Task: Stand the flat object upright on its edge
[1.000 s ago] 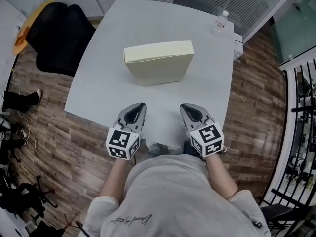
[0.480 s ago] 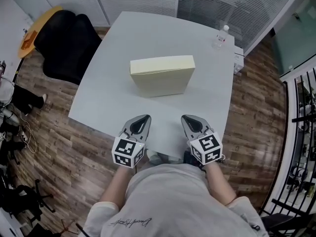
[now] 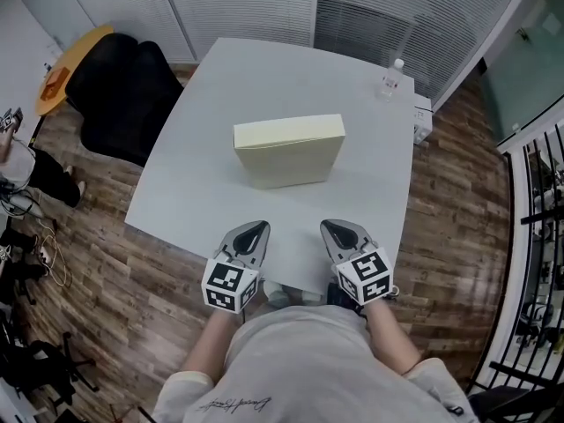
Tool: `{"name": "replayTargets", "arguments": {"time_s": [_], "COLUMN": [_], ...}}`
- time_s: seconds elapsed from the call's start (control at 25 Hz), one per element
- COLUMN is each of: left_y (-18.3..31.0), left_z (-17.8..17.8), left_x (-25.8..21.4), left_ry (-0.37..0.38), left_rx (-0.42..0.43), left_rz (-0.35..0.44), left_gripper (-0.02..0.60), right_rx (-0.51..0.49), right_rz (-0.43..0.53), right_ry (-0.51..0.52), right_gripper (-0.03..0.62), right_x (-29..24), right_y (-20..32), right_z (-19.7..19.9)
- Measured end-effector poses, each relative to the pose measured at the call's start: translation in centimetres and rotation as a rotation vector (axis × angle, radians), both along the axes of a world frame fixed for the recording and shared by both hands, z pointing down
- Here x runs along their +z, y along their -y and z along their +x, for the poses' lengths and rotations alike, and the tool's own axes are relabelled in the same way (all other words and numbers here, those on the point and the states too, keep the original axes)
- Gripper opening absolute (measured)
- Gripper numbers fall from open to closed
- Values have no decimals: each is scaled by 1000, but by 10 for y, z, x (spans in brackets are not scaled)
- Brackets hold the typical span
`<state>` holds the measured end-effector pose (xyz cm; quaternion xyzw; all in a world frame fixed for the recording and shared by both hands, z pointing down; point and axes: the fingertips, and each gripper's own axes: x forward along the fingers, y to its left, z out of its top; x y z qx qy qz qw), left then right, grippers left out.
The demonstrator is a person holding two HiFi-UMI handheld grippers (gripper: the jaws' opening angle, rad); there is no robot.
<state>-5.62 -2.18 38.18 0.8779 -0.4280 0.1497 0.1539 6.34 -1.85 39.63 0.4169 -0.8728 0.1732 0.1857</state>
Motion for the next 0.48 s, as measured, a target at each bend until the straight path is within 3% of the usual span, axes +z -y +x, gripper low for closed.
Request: {"name": "replayTargets", "arguments": {"time_s": [0.48], "left_y": [-11], "left_z": [8], "left_x": [-1], "left_ry": [-13], "left_rx": [0], "left_rz": [5], "left_gripper": [12], "right_rx": [2], "right_rz": [-6], "right_ry": [7], "right_gripper": [25], "right_x": [1], "right_y": [-13], "right_z": [3]}}
